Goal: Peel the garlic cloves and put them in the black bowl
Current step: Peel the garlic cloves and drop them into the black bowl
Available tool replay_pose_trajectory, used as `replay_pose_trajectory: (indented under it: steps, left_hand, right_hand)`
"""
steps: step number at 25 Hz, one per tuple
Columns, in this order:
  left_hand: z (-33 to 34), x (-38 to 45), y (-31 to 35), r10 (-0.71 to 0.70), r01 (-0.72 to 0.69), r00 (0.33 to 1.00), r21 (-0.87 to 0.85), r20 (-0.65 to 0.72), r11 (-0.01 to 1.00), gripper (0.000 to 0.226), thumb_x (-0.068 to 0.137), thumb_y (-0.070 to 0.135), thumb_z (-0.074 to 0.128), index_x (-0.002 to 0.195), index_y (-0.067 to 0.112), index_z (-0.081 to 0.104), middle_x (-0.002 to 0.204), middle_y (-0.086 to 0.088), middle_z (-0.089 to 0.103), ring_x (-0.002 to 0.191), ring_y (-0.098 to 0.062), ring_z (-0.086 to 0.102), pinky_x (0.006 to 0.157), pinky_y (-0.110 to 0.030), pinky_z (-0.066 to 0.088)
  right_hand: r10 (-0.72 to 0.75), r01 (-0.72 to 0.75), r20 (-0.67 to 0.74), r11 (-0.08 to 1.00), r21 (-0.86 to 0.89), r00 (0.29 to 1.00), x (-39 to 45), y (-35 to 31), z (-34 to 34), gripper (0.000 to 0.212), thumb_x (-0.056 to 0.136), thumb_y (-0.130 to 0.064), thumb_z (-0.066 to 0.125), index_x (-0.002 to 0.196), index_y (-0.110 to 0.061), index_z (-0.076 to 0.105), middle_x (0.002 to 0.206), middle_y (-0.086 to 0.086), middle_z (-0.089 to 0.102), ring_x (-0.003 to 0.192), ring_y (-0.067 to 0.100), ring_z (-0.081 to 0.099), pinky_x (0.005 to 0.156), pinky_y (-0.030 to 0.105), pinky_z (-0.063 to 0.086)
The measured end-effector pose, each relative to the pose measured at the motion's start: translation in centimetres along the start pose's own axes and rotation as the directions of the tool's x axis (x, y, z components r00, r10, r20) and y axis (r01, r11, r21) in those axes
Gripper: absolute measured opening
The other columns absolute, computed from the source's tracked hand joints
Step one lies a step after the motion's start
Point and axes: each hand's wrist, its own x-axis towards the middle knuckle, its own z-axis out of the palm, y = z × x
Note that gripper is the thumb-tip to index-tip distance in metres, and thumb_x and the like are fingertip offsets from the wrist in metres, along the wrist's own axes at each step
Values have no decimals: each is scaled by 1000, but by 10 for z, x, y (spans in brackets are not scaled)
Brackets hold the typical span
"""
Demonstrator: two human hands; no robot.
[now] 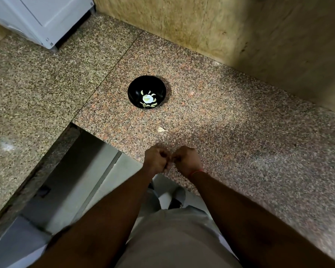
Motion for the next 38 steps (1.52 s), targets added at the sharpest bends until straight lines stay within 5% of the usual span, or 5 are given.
replay_pose_trajectory:
  steps: [3,8,27,33,38]
  left_hand:
    - [-3,-3,-9,355,-327,934,336,-24,883,17,85,5,71,77,18,77,63,10,62,52,2,55,58,-10,44]
    - [-6,3,-25,580,-541,809,510,98,668,13,84,9,64,77,12,74,76,-2,64,67,-20,59,62,-33,51]
    - [-8,15,-21,663,-650,727,486,176,584,29,71,22,38,67,10,64,69,-2,61,63,-24,58,58,-34,49]
    - [-6,7,-30,620,-584,771,549,144,598,17,75,-3,61,75,11,70,75,-3,66,68,-25,61,64,-34,51]
    - [-12,20,0,474,-564,814,651,335,508,15,84,2,63,78,13,70,78,-6,70,70,-23,64,69,-35,53]
  right_hand:
    - [-2,4,-30,998,69,1000,1,10,2,11,74,-11,79,76,-21,80,80,-1,72,65,12,63,60,15,43]
    - [31,-33,27,998,50,999,5,14,4,11,81,-20,76,71,-25,75,76,-13,62,67,8,60,60,23,50]
    - [226,-236,136,969,68,965,13,-4,-9,19,81,-13,75,71,-28,74,80,-12,73,72,7,67,69,27,58]
    - [233,-242,95,965,99,968,3,-7,-9,14,86,-14,75,76,-24,76,85,-11,71,74,6,64,69,24,54]
    - [245,-256,114,963,85,963,4,-7,-10,20,89,-11,70,76,-26,77,83,-11,71,66,0,58,69,24,56]
